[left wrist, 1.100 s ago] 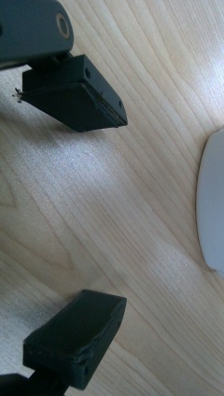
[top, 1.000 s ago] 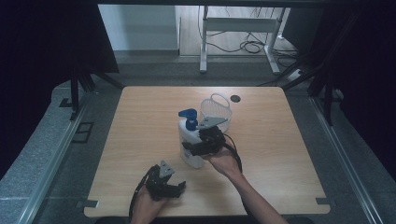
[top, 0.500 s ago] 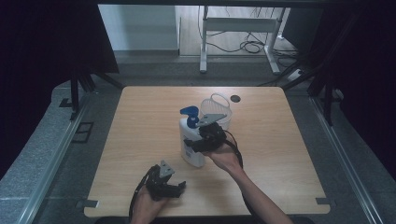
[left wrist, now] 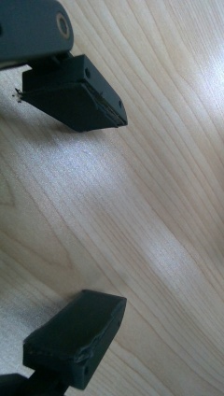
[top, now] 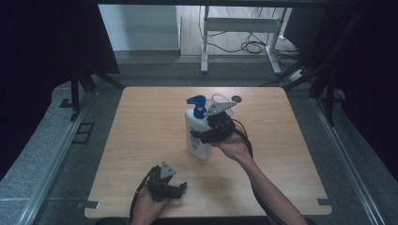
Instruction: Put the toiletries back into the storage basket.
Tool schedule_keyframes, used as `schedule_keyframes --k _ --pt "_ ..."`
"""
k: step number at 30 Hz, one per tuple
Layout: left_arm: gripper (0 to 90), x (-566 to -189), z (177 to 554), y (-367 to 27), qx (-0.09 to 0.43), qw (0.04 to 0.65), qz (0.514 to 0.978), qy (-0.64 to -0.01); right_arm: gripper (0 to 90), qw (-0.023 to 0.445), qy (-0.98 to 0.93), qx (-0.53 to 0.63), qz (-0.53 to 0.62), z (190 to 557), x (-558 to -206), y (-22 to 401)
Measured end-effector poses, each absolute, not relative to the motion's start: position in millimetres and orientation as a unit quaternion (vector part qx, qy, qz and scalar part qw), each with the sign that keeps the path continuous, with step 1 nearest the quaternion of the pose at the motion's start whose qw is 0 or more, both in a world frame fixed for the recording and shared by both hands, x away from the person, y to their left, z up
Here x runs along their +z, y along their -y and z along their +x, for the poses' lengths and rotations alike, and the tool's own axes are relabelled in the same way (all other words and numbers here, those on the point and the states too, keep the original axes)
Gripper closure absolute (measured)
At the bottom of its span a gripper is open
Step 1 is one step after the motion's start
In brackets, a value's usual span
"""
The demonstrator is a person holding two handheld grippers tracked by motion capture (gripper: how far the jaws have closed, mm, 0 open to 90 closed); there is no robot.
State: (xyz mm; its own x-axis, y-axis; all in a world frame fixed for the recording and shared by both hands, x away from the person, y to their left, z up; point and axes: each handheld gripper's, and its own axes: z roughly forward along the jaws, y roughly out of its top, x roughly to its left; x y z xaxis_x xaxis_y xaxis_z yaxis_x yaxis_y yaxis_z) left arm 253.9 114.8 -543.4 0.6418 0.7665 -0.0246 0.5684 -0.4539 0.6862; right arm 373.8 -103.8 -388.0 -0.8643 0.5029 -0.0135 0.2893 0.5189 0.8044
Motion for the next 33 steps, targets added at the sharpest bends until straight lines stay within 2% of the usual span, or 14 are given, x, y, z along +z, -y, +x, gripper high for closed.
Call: schedule_keyframes --k 33 --pt "12.0 -543 254 -114 0.145 0.341 0.840 -0.396 37.2 0.133 -0.846 0.463 0.228 422 -328 133"
